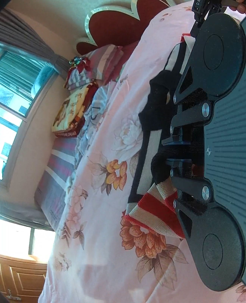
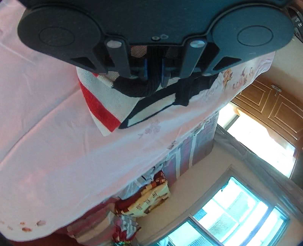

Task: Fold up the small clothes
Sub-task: 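Grasp the black hem with both tools and lift it toward the collar, then lay the hem over the collar and open both tools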

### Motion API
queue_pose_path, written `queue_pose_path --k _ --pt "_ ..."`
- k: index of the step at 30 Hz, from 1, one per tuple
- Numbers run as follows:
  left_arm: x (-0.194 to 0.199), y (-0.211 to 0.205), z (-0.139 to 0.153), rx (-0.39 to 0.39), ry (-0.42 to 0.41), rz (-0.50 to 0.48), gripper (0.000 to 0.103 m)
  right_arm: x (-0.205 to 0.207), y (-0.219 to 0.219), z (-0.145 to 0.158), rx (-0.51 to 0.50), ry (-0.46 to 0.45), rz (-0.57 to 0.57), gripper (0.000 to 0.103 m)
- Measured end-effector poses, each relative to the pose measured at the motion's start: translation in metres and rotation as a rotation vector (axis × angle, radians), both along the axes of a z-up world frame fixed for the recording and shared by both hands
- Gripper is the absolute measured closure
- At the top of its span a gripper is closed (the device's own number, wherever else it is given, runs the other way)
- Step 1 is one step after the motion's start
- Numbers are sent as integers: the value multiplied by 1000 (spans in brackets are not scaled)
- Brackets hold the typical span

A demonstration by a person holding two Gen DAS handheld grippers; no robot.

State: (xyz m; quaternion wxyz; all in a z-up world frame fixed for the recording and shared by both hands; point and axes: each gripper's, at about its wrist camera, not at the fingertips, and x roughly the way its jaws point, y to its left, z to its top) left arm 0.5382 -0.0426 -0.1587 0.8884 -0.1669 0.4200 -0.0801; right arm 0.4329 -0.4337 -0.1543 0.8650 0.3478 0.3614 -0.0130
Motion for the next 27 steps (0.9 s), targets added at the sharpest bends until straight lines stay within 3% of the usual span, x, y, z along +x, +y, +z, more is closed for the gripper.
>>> queue_pose_path --k 2,4,5,6,7,9,13,15,19,23,25,27 --pt "9 5 -1 -59 43 28 89 10 -6 -8 -5 16 -24 73" --pt "14 10 5 -102 37 43 75 12 -8 -3 -28 -33 -29 62" --pt "15 11 11 -85 4 55 53 11 -9 3 -73 -64 -50 48" --pt "13 12 18 -47 -42 83 24 12 -10 10 -121 -89 -71 40" --pt "10 13 24 -14 -94 107 16 13 -11 16 -149 -103 -70 40" --pt "6 13 31 13 -145 83 14 14 -8 25 -194 -113 -36 51" --pt "1 -6 24 89 -148 -44 14 9 29 36 -419 -136 91 52" --pt "-2 -19 11 111 -124 -104 14 17 48 28 -474 -102 164 53" --pt "-7 -29 -21 194 -85 -137 14 31 72 1 -525 -15 245 59" --pt "-21 -32 -23 274 -144 -163 18 33 67 -11 -657 -14 258 94" --pt "-26 -27 -20 249 -151 -122 19 38 55 -11 -631 -3 210 103" --pt "-36 -26 -14 250 -150 -108 19 37 50 -8 -576 9 180 103"
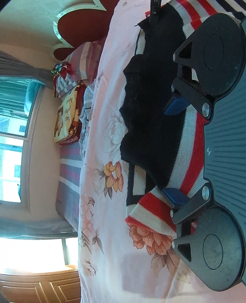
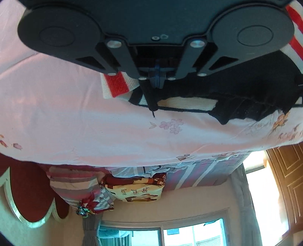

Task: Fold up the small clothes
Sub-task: 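Lay the hem over the collar and open both tools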

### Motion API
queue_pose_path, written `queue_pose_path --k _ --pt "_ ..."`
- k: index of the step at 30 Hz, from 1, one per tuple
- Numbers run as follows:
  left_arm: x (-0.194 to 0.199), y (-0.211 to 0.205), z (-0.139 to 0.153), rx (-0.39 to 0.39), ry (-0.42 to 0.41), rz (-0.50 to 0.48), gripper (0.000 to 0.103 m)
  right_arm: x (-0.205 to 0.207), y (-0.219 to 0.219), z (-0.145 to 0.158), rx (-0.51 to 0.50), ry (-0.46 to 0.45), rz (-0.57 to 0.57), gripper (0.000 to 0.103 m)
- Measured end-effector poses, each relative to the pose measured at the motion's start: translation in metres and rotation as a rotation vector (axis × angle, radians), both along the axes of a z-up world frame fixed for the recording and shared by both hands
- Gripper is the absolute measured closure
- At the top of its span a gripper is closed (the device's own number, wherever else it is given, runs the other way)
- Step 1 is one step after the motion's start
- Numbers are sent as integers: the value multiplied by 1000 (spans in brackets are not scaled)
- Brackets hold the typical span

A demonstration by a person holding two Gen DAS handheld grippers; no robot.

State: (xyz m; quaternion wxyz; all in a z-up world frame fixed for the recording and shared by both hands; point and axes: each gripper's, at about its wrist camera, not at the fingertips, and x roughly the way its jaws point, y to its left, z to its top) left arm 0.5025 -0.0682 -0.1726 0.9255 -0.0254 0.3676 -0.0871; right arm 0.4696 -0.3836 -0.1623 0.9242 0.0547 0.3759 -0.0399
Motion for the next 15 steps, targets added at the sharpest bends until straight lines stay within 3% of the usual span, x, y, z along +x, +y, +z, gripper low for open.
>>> queue_pose_path --k 1,2,4,11,15 --pt "-8 0 4 12 -8 -5 19 -4 3 5 -2 2 4 96" --pt "-17 1 7 15 -16 -17 19 -12 8 10 -17 -8 15 80" --pt "-36 4 12 2 -25 -41 19 -34 20 22 -38 -43 55 73" --pt "-83 6 -4 99 -12 -49 19 -92 56 17 -1 -5 145 72" --pt "-101 16 -9 119 -43 -15 19 -117 76 -2 -167 -12 190 72"
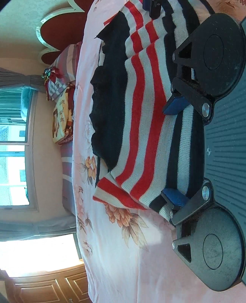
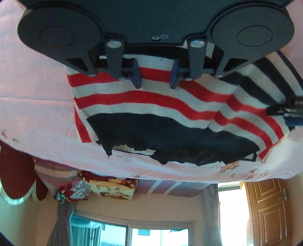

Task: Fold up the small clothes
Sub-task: 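Lay the hem over the collar and open both tools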

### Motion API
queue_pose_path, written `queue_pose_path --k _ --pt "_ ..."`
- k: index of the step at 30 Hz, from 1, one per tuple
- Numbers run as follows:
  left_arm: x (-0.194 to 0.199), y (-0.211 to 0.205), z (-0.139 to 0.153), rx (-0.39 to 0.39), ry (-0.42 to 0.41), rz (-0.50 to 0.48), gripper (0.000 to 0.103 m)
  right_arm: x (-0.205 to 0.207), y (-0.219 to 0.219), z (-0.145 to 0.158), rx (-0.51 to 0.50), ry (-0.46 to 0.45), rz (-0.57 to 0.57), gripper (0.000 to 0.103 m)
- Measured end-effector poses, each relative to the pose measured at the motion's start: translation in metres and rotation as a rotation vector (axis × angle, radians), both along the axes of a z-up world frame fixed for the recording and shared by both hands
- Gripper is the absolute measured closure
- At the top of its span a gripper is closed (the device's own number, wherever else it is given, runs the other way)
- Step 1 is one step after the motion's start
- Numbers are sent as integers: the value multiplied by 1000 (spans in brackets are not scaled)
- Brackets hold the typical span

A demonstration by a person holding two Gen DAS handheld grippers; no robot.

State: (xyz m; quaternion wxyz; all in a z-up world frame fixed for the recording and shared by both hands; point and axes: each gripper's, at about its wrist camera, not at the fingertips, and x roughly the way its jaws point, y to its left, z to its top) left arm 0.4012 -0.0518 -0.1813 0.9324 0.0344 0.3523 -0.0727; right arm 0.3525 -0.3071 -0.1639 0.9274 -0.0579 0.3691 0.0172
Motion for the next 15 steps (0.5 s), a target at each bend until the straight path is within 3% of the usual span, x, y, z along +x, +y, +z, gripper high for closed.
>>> queue_pose_path --k 3,8,11,13,15 --pt "-14 6 1 5 -10 19 19 -10 -12 -4 -64 -34 -20 71" --pt "-28 10 15 8 -8 29 19 -16 -21 7 -11 -8 -103 69" --pt "-44 5 30 -20 -47 -4 19 -28 -7 19 46 -24 -80 67" --pt "-48 -8 31 12 -67 -51 19 -34 8 21 71 -23 -56 66" --pt "-45 -18 23 56 -36 -73 19 -36 23 17 56 -16 -27 64"
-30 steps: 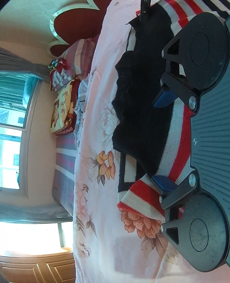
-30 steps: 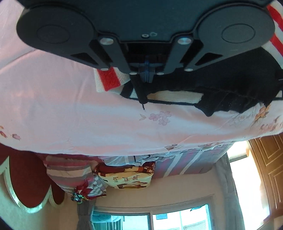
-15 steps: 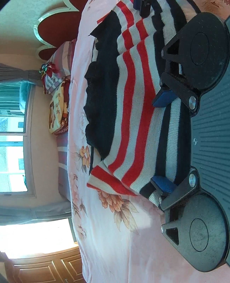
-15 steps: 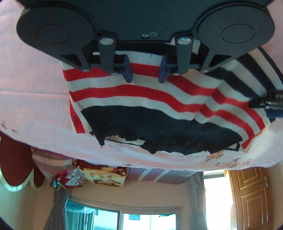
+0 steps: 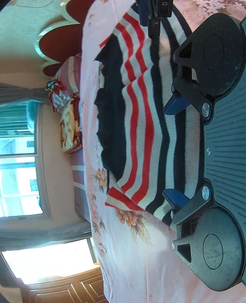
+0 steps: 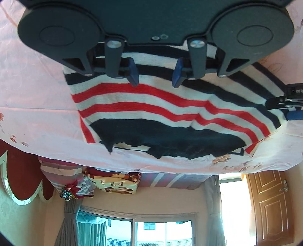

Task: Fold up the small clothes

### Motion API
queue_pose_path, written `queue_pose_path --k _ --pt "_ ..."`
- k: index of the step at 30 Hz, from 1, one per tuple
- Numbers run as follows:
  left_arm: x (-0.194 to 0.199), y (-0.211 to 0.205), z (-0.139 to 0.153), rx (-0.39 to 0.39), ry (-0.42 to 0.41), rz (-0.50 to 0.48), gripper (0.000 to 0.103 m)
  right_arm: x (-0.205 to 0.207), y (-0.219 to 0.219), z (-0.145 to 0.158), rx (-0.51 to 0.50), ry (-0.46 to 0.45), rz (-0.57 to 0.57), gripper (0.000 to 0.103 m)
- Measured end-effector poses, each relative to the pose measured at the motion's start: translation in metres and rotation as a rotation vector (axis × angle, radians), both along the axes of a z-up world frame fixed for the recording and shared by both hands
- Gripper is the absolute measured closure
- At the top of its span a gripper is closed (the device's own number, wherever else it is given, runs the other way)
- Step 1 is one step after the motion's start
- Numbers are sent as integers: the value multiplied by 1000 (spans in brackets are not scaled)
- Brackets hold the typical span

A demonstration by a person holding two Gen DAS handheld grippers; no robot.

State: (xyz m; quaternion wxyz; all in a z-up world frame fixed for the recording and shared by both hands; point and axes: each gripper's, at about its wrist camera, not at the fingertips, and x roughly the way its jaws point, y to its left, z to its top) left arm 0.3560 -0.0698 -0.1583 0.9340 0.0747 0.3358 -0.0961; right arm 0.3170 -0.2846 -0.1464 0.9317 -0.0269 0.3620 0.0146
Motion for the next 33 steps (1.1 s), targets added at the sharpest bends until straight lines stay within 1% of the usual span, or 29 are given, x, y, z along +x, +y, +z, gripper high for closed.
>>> queue_pose_path --k 1,2,3,4,5,7,8,11,14,15,17,20,22,25,26,27,28,31,33 --pt "3 0 -8 13 37 7 19 0 6 -3 -18 9 10 63" --pt "4 4 -15 7 67 22 19 1 10 -8 -27 22 16 63" --pt "0 9 -19 -8 61 22 19 1 11 -13 -34 47 16 63" --pt "-6 10 -21 4 52 15 19 -1 10 -20 -43 67 14 63" --pt "-9 11 -22 14 51 9 19 -5 7 -25 -52 65 17 63" --pt "-13 16 -23 -10 61 19 19 -15 -3 -29 -39 43 17 63" --pt "-12 19 -23 -28 72 28 19 -17 -6 -28 -38 44 10 63" --pt "-10 20 -16 -45 87 42 19 -20 -9 -26 -39 53 2 62" --pt "-15 22 -1 -74 44 36 19 -20 -8 -16 -14 62 -13 60" --pt "-15 22 3 -81 28 35 19 -21 -8 -12 10 52 -21 59" --pt "-7 22 8 -71 12 44 19 -22 -9 -1 62 21 -36 56" --pt "10 26 8 -80 33 82 19 -13 -1 9 84 -5 -30 55" --pt "21 26 3 -65 52 99 19 -3 9 13 67 -11 -15 55" --pt "34 28 -7 -51 83 121 18 14 22 13 77 -11 -3 55" --pt "38 27 -11 -44 105 120 18 19 26 12 77 -10 -2 54" --pt "40 26 -14 -44 105 125 16 24 31 9 73 -6 2 54" --pt "40 26 -16 -47 105 131 15 28 35 5 65 0 9 54" --pt "40 23 -19 -38 93 134 13 37 44 -20 25 64 28 52" --pt "40 24 -20 -47 90 137 13 33 45 -25 13 23 35 50"
